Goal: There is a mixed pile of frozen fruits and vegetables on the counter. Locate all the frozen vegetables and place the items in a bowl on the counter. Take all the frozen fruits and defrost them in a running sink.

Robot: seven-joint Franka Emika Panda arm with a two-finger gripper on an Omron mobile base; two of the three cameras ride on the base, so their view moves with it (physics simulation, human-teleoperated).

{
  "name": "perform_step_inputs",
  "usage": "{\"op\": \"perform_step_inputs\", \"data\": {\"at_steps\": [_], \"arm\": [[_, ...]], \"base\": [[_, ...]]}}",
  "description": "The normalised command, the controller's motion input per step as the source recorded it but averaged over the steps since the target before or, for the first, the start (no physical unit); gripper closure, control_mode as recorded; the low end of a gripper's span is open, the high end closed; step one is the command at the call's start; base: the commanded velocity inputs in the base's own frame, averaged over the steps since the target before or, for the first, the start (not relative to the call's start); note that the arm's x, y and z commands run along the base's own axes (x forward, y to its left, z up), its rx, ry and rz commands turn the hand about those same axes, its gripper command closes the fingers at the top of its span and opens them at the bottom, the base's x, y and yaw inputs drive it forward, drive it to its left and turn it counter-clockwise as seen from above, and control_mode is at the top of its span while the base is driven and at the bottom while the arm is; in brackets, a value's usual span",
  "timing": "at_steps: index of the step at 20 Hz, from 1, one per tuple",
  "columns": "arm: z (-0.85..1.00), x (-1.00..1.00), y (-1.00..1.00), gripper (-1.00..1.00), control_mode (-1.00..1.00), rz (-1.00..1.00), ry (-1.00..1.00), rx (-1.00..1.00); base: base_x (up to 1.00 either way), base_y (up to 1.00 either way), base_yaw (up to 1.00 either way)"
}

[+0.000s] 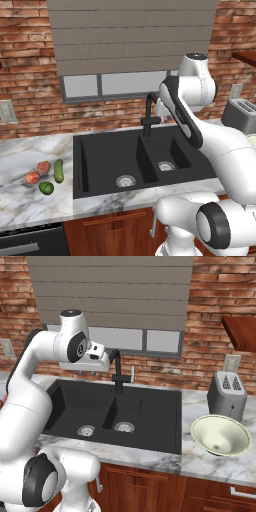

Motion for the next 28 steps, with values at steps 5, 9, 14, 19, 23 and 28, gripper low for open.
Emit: {"op": "perform_step_inputs", "data": {"at_steps": [5, 9, 14, 19, 23, 28], "arm": [[0.00, 0.00, 0.00, -1.00, -1.00, 0.00, 0.00, 0.00], [0.00, 0.00, 0.09, -1.00, -1.00, 0.00, 0.00, 0.00], [0.00, -0.01, 0.23, -1.00, -1.00, 0.00, 0.00, 0.00], [0.00, -0.04, 0.33, -1.00, -1.00, -0.02, 0.00, 0.00], [0.00, -0.09, 0.33, -1.00, -1.00, 0.00, 0.00, 0.00], [0.00, -0.09, 0.34, -1.00, -1.00, 0.00, 0.00, -0.01]], "base": [[0.00, 0.00, 0.00], [0.00, 0.00, 0.00], [0.00, 0.00, 0.00], [0.00, 0.00, 0.00], [0.00, 0.00, 0.00], [0.00, 0.00, 0.00]]}}
